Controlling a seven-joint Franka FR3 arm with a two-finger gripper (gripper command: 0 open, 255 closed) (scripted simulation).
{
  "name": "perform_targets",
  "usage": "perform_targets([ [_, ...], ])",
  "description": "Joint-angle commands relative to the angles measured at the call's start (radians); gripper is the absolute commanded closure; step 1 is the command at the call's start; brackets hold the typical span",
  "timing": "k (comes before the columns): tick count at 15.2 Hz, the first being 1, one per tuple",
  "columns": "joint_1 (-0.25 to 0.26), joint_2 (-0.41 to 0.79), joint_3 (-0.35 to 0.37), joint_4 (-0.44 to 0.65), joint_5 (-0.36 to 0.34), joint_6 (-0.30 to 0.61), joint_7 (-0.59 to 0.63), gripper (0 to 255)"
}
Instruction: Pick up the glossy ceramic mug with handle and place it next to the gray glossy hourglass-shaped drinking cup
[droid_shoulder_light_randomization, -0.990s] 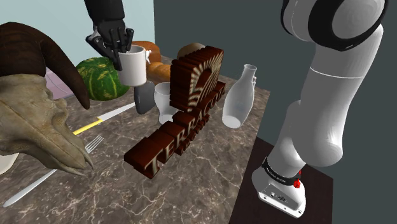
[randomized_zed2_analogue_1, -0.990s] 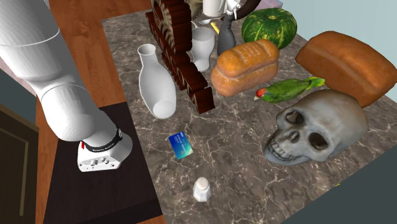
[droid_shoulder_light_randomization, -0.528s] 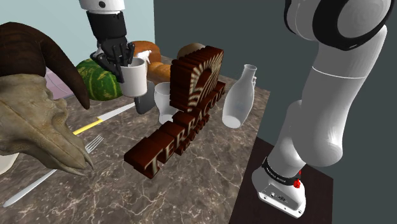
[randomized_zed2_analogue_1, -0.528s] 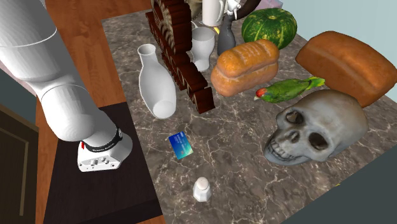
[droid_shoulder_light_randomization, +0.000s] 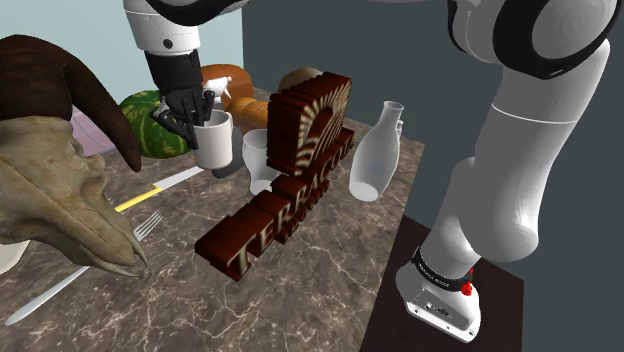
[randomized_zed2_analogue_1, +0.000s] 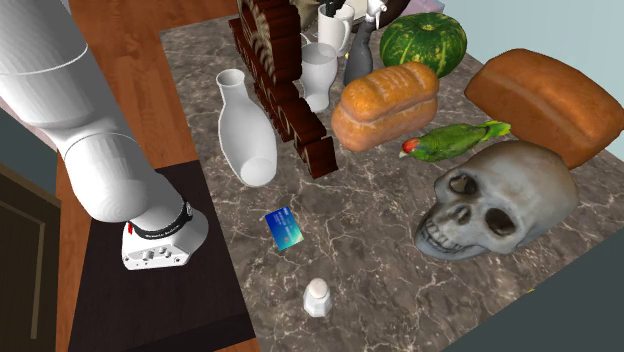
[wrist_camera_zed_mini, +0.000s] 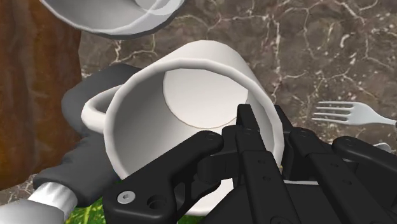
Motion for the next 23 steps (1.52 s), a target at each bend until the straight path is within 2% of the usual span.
perform_targets([
  [1, 0.000, 0.001, 0.000, -0.024, -0.001, 0.026, 0.002, 255],
  [14, -0.001, 0.025, -0.002, -0.168, -0.009, 0.193, 0.012, 255],
  [23, -0.001, 0.027, -0.002, -0.173, -0.010, 0.200, 0.012, 255],
])
